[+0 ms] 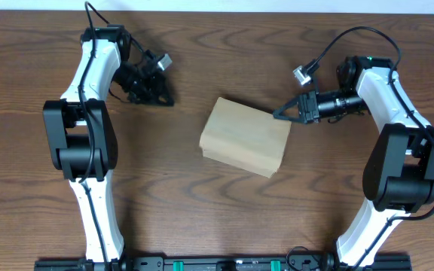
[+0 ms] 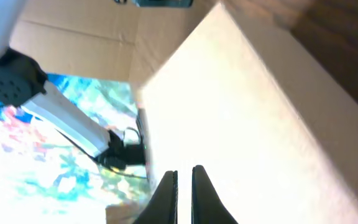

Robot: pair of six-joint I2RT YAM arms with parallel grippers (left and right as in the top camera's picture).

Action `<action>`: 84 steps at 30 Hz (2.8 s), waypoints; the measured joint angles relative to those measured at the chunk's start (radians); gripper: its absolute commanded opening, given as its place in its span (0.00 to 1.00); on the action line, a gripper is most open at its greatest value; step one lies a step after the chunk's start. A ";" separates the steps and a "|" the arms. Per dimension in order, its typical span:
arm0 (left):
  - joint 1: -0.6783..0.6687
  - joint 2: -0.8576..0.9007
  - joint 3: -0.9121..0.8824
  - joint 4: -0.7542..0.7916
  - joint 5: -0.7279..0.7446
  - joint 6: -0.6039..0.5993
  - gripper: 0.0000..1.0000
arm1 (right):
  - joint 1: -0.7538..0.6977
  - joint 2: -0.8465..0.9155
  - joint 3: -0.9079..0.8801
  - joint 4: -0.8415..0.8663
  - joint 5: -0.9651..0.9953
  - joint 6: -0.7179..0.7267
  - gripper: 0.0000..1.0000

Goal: Pack container
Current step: 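Push the box lid down closed with the right gripper, then press down on the closed lid with the right gripper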

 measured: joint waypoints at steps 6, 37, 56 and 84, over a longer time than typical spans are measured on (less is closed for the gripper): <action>0.000 0.000 0.000 -0.015 -0.216 -0.054 0.06 | 0.003 -0.014 0.000 -0.070 0.077 -0.082 0.01; -0.081 -0.620 -0.687 0.320 -0.622 -0.380 0.06 | 0.572 -0.227 0.198 0.212 1.014 0.531 0.01; -0.159 -0.640 -0.730 0.360 -0.622 -0.397 0.06 | 0.759 -0.227 0.051 0.246 1.102 0.757 0.02; -0.155 -0.655 -0.730 0.373 -0.623 -0.397 0.06 | 0.702 -0.276 -0.156 0.534 1.096 0.794 0.02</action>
